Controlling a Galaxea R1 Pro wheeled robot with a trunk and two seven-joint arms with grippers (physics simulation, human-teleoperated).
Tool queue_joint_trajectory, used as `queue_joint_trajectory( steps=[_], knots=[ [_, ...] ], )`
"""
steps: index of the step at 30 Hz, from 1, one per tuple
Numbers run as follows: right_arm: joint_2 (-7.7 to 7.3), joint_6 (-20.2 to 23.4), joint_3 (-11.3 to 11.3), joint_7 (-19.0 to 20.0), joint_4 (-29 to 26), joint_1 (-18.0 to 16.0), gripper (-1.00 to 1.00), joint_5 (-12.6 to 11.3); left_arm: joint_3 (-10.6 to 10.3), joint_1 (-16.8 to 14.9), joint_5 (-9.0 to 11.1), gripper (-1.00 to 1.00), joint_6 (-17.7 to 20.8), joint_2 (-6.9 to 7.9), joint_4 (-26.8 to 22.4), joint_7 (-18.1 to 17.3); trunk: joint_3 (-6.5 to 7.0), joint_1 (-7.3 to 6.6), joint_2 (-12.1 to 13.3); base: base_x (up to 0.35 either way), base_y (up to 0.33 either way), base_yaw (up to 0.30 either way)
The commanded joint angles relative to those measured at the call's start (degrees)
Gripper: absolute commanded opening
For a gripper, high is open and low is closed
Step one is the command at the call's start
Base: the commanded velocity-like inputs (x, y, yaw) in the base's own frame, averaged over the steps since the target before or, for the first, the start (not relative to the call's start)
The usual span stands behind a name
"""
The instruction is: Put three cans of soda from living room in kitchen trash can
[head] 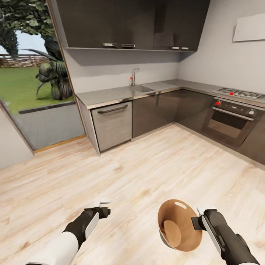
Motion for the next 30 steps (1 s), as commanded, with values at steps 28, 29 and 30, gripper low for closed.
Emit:
queue_joint_trajectory(
  steps=[28,29,30],
  knots=[
    [-0.13,-4.6,0.0,-0.1,2.7,0.0,-1.00,-0.6,0.0,0.0,0.1,1.00,-1.5,0.00,0.0,-0.2,-1.59,0.00,0.0,0.000,0.000,0.220],
    [-0.14,-4.6,0.0,-0.1,2.7,0.0,-1.00,-0.6,0.0,0.0,0.1,1.00,-1.5,0.00,0.0,-0.2,-1.59,0.00,0.0,0.000,0.000,0.261],
    [-0.14,-4.6,0.0,-0.1,2.7,0.0,-1.00,-0.6,0.0,0.0,0.1,1.00,-1.5,0.00,0.0,-0.2,-1.58,0.00,0.0,0.000,0.000,0.260]
  ],
)
